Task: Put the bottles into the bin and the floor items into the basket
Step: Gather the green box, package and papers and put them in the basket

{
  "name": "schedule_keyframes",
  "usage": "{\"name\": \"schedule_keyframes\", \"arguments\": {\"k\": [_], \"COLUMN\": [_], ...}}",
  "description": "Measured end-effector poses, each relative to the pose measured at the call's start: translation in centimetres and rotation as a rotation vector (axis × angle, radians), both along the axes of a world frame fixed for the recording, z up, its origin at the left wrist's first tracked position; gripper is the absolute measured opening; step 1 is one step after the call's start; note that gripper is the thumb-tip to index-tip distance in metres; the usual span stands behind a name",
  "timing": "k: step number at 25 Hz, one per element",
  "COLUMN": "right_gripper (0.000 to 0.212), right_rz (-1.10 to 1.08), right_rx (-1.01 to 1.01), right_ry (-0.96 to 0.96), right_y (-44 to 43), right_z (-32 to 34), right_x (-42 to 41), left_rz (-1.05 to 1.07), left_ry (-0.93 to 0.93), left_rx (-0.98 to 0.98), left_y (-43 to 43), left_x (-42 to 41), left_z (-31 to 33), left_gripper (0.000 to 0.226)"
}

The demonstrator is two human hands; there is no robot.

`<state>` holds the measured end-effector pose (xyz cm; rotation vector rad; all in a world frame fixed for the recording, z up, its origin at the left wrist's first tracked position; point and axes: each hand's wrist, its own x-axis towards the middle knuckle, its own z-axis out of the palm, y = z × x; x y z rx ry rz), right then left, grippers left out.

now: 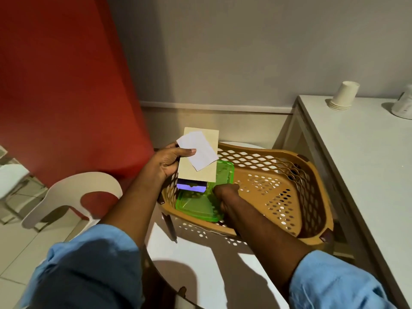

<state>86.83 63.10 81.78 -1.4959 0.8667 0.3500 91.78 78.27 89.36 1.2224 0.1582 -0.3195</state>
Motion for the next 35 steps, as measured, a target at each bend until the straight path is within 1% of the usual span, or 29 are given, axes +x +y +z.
{"name": "schedule_keyframes", "arguments": {"k": [1, 3, 4, 6, 7, 8, 10, 11, 12, 13, 14, 15, 16, 17, 18, 19, 20, 21, 23, 24, 25, 27, 29, 32, 34, 35], "right_gripper": [0.062, 0.062, 0.056, 0.03, 0.018, 0.016, 0.031, 0.04, 0.043, 0.041, 0.037, 0.034, 0.034, 0.036, 0.04, 0.042, 0.04, 0.033, 0.019, 0.015, 0.013, 0.012, 0.013, 0.021, 0.02, 0.023], "right_rz": [0.035, 0.114, 0.17, 0.341, 0.355, 0.321, 0.28, 0.27, 0.236, 0.184, 0.129, 0.09, 0.061, 0.062, 0.103, 0.167, 0.217, 0.245, 0.223, 0.207, 0.184, 0.164, 0.191, 0.182, 0.147, 0.128], "right_rx": [-0.048, -0.242, -0.307, -0.321, -0.313, -0.338, -0.462, -0.512, -0.538, -0.534, -0.478, -0.349, -0.156, 0.054, 0.192, 0.252, 0.267, 0.253, 0.257, 0.282, 0.327, 0.396, 0.372, 0.404, 0.431, 0.426], "right_ry": [0.034, 0.098, 0.101, 0.043, 0.037, 0.054, 0.109, 0.091, 0.039, -0.021, -0.095, -0.166, -0.221, -0.238, -0.226, -0.21, -0.206, -0.211, -0.205, -0.2, -0.193, -0.176, -0.155, -0.186, -0.199, -0.198], "right_y": [0.1, -0.4, -0.7, -0.8, -0.6, -0.5, -1.1, -1.7, -2.6, -3.6, -4.4, -5.1, -5.5, -5.7, -5.9, -6.0, -6.1, -6.3, -6.4, -6.6, -6.8, -7.0, -7.1, -7.1, -7.5, -7.8], "right_z": [0.0, -0.1, -0.2, 0.1, 0.4, 0.7, 1.6, 2.3, 2.8, 3.4, 3.9, 4.5, 5.1, 6.0, 6.7, 7.2, 7.4, 7.6, 7.9, 7.9, 8.0, 8.1, 8.1, 7.8, 7.7, 7.7], "right_x": [-0.1, -0.1, 0.0, -0.5, -0.9, -1.0, -0.9, -0.6, -0.2, 0.1, 0.3, 0.4, 0.2, -0.2, -0.4, -0.6, -0.7, -0.9, -1.0, -0.9, -0.9, -0.9, -1.1, -1.2, -1.2, -1.2], "left_rz": [-0.006, -0.016, -0.016, -0.018, -0.021, -0.024, -0.022, -0.021, -0.02, -0.019, -0.019, -0.021, -0.023, -0.023, -0.017, -0.007, 0.001, 0.002, -0.009, -0.012, -0.016, -0.025, -0.03, 0.003, 0.042, 0.063], "left_ry": [0.004, 0.014, 0.019, 0.024, 0.024, 0.024, 0.029, 0.03, 0.029, 0.026, 0.027, 0.03, 0.033, 0.037, 0.041, 0.043, 0.045, 0.058, 0.099, 0.111, 0.12, 0.133, 0.15, 0.153, 0.143, 0.146], "left_rx": [-0.001, 0.0, 0.001, 0.01, 0.015, 0.019, 0.028, 0.029, 0.026, 0.02, 0.014, 0.006, -0.002, -0.01, -0.013, -0.012, -0.011, -0.01, -0.011, -0.013, -0.012, 0.01, 0.061, 0.086, 0.086, 0.078], "left_y": [0.0, 0.0, 0.0, -0.2, -0.4, -0.6, -0.9, -0.9, -1.0, -1.0, -1.1, -1.4, -1.7, -2.1, -2.6, -3.1, -3.5, -3.9, -4.7, -5.0, -5.3, -5.9, -6.4, -6.8, -6.8, -6.7], "left_x": [-0.1, -0.3, -0.4, -0.6, -0.6, -0.7, -0.8, -0.8, -0.9, -0.8, -0.9, -0.9, -1.0, -1.2, -1.3, -1.3, -1.4, -1.4, -1.4, -1.5, -1.6, -1.6, -1.8, -2.0, -1.8, -1.6], "left_z": [-0.1, -0.4, -0.6, -0.9, -1.0, -1.1, -1.2, -1.2, -1.3, -1.3, -1.4, -1.4, -1.5, -1.6, -1.7, -1.7, -1.9, -2.0, -2.1, -2.0, -2.0, -2.0, -1.9, -2.0, -2.2, -2.3], "left_gripper": [0.034, 0.033, 0.033, 0.032, 0.031, 0.031, 0.03, 0.03, 0.03, 0.029, 0.029, 0.028, 0.028, 0.029, 0.03, 0.031, 0.031, 0.029, 0.021, 0.02, 0.025, 0.035, 0.041, 0.043, 0.045, 0.046]}}
